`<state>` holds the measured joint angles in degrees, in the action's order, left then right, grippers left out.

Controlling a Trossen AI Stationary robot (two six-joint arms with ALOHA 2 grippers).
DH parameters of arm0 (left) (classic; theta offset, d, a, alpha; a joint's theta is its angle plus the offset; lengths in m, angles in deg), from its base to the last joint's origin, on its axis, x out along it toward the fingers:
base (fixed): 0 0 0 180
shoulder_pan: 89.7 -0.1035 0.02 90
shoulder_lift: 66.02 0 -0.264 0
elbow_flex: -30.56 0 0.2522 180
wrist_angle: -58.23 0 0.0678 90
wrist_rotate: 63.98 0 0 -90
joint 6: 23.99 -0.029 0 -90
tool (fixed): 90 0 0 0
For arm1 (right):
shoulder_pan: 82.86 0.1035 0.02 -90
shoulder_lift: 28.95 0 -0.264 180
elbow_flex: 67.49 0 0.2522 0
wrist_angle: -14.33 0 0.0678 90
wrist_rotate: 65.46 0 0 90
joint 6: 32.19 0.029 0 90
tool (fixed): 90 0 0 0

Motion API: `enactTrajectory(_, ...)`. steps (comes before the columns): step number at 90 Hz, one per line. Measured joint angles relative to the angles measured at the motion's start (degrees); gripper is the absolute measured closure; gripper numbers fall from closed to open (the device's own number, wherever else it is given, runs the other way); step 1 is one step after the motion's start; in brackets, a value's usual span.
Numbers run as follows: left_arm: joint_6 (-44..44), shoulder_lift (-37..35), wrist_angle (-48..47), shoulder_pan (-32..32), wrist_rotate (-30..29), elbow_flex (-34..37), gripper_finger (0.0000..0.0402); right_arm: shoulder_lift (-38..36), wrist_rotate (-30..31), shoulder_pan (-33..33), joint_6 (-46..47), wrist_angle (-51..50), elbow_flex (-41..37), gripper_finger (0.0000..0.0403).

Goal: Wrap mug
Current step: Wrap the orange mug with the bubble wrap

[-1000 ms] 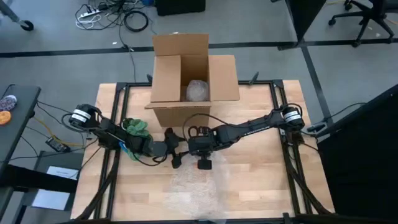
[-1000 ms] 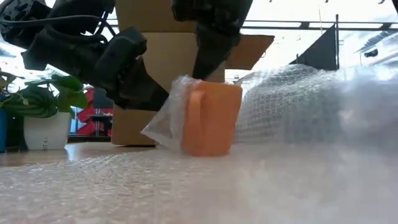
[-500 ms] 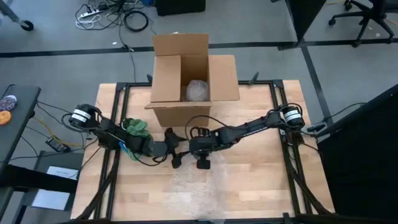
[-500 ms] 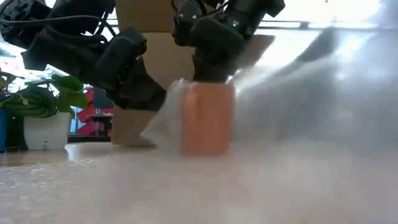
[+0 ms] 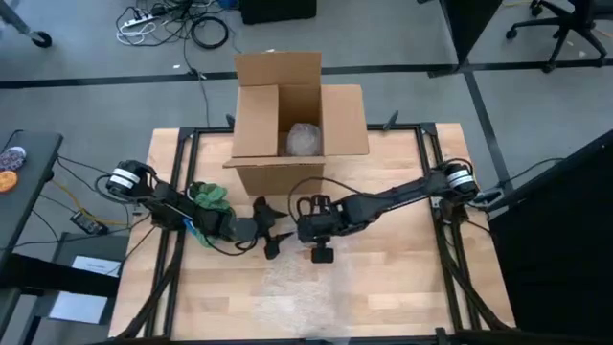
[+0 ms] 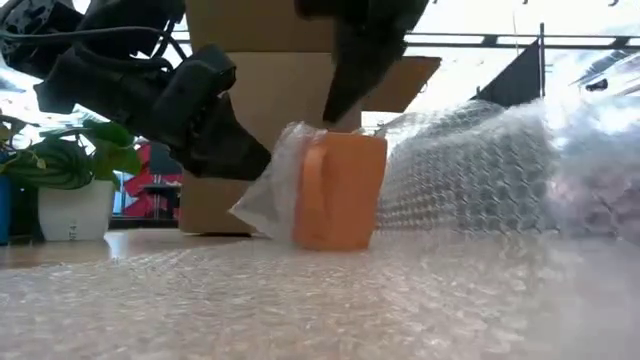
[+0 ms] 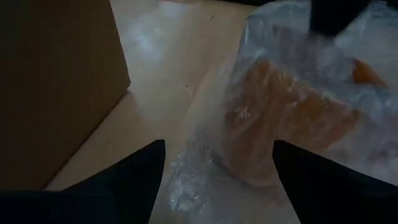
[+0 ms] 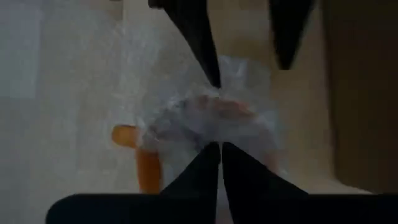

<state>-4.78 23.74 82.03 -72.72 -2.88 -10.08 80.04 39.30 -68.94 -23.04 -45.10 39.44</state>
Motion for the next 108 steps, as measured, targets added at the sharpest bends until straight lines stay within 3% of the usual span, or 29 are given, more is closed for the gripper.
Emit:
enactTrajectory(21,0.82,0.0,-0.22,0.71,0.17,0.0,0.0117,-2.62,6.12,0.34,4.83,-6.99,0.16,0.0374)
enactTrajectory(59,0.68,0.02,0.37,0.76,0.45,-0.02,0.0117,1.62,2.7,-1.31,8.9,-4.71,-0.16,0.0239)
enactTrajectory(77,0.61,0.1,0.3,0.75,0.46,-0.02,0.0117,5.38,4.62,-2.57,8.73,-2.95,-1.84,0.0229)
enactTrajectory(108,0.62,0.61,0.35,0.76,0.33,-0.02,0.0117,7.75,1.7,-1.98,8.31,0.32,-2.15,0.0229)
